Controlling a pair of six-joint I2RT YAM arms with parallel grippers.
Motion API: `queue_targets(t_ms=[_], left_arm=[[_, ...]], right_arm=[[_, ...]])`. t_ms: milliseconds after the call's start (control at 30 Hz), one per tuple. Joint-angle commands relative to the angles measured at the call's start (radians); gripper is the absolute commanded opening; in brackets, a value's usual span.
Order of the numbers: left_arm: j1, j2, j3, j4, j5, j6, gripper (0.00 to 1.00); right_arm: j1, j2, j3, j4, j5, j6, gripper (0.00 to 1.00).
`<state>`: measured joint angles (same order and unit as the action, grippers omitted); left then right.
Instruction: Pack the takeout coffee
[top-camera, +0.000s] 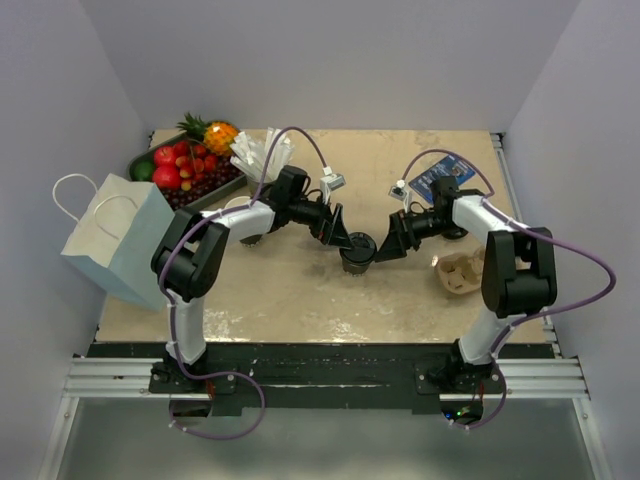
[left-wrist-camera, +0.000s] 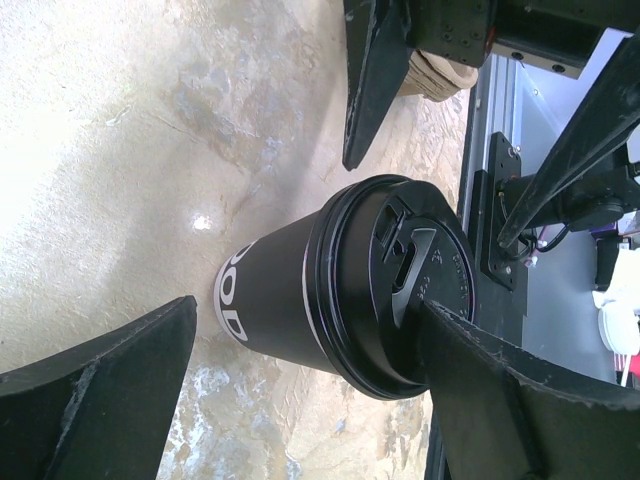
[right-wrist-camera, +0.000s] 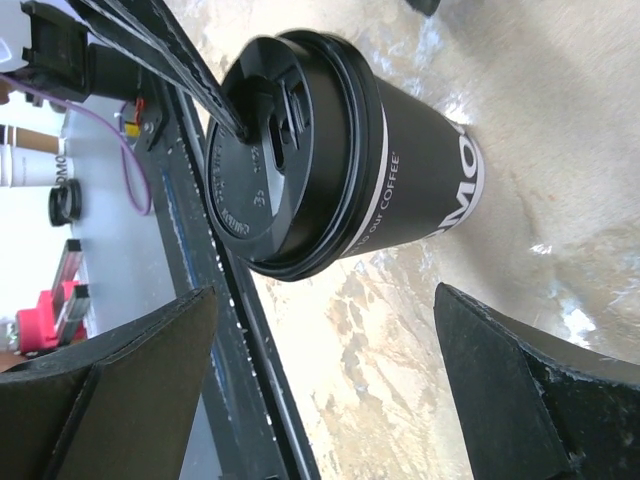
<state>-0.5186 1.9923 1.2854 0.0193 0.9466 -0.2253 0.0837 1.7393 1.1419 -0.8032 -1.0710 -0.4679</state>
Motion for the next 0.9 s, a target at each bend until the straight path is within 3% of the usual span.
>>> queue_targets(t_ms=[0, 867], left_arm=[[0.0, 0.031, 0.014, -0.018, -0.062, 0.035, 0.95], [0.0, 0.031, 0.012, -0.018, -0.066, 0.029, 0.95]], right_arm=[[0.001, 0.016, 0.025, -0.022, -0.037, -0.025, 0.92], [0.005, 0.069, 0.021, 0.111, 0.039, 0.124, 0.92]])
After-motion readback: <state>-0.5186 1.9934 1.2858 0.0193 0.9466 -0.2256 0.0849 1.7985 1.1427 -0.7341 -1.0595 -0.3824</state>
